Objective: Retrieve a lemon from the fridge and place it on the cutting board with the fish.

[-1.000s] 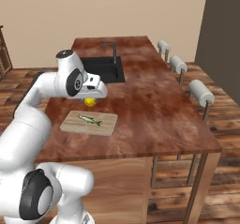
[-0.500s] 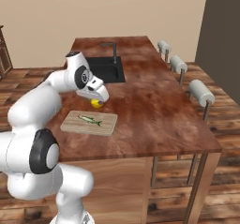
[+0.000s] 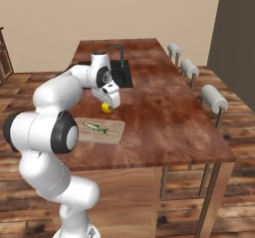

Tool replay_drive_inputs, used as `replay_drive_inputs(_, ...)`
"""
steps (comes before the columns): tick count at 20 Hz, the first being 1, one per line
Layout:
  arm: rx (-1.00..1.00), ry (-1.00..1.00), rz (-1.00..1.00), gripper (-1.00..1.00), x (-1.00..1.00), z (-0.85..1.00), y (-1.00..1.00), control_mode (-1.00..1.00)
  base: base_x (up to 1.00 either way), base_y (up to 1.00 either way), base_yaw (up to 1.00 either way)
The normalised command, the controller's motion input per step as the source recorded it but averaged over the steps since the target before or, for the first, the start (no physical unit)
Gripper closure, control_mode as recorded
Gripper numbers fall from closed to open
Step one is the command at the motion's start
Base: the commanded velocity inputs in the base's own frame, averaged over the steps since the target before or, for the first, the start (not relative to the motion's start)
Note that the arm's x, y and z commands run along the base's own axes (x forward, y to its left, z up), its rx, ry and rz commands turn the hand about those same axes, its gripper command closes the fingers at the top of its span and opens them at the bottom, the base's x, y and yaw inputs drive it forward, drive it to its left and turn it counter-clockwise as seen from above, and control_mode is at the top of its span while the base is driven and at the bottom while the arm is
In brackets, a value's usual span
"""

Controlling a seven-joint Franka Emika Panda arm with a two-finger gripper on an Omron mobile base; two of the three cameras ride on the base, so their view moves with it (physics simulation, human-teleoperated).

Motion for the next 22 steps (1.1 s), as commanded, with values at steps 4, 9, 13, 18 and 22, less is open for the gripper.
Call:
replay_drive_inputs(4,0.0,0.0,-0.07,1.0,0.3,-0.44,0.0,-1.0,0.0,0.0,0.0)
replay_drive_inputs(9,0.0,-0.04,-0.08,1.0,0.38,-0.52,0.0,-1.0,0.0,0.0,0.0)
replay_drive_inputs(13,0.0,-0.01,-0.07,1.0,0.32,-0.41,0.0,-1.0,0.0,0.0,0.0)
replay_drive_inputs(18,0.0,0.0,-0.07,1.0,0.24,-0.45,0.0,-1.0,0.0,0.0,0.0)
replay_drive_inputs(22,-0.03,0.0,-0.08,1.0,0.25,-0.55,0.0,-1.0,0.0,0.0,0.0)
